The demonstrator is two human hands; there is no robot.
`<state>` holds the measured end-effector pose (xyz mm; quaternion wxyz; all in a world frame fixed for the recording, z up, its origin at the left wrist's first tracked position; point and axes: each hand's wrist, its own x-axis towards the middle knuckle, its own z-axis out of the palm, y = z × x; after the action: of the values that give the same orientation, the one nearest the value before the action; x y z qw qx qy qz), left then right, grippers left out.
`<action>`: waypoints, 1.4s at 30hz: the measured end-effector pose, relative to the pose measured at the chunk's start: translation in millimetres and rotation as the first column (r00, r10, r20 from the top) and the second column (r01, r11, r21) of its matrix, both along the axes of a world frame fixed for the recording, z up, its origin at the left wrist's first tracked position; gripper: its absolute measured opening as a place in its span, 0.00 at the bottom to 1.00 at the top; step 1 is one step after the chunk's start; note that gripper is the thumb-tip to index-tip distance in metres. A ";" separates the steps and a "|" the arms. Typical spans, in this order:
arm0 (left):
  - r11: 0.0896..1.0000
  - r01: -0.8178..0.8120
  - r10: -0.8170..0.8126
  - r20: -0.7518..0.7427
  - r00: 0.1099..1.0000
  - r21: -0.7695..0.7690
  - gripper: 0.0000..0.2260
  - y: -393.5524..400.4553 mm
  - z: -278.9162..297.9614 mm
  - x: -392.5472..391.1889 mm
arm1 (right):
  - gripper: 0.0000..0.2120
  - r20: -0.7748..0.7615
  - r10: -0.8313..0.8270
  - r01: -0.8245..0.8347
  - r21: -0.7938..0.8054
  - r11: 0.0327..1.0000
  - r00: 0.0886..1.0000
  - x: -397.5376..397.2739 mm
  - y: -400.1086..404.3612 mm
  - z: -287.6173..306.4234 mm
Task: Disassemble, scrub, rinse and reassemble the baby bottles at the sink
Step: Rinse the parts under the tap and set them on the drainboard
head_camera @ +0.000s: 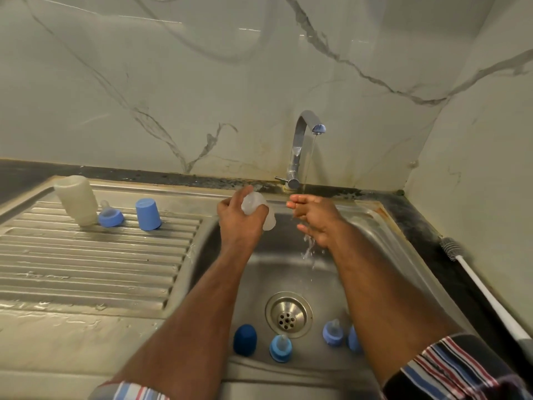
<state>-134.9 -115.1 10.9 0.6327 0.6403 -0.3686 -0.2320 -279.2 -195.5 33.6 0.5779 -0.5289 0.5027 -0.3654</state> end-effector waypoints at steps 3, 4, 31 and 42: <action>0.998 0.050 -0.053 0.073 0.996 0.047 0.26 9.5 -0.4 9.9 | 0.16 -0.290 0.122 -0.156 -0.096 0.983 0.949 -1.8 15.6 -8.6; 0.996 0.059 -0.066 0.104 0.992 0.062 0.27 13.1 0.3 13.5 | 0.16 -0.489 0.169 -0.265 -0.133 0.955 0.856 -1.2 21.1 -13.5; 0.947 -0.254 0.199 0.263 0.944 0.198 0.29 148.2 25.5 216.3 | 0.11 -0.753 0.090 -0.505 -0.342 0.793 0.651 147.5 90.0 -37.8; 0.946 -0.245 0.170 0.319 0.932 0.214 0.29 157.2 22.0 236.4 | 0.07 -0.757 0.027 -0.516 -0.418 0.748 0.653 172.0 117.8 -23.0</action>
<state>101.4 42.1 32.9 0.5054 0.7780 -0.3568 -0.1093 -107.2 -77.7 10.7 0.1891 -0.8547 0.4507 -0.1750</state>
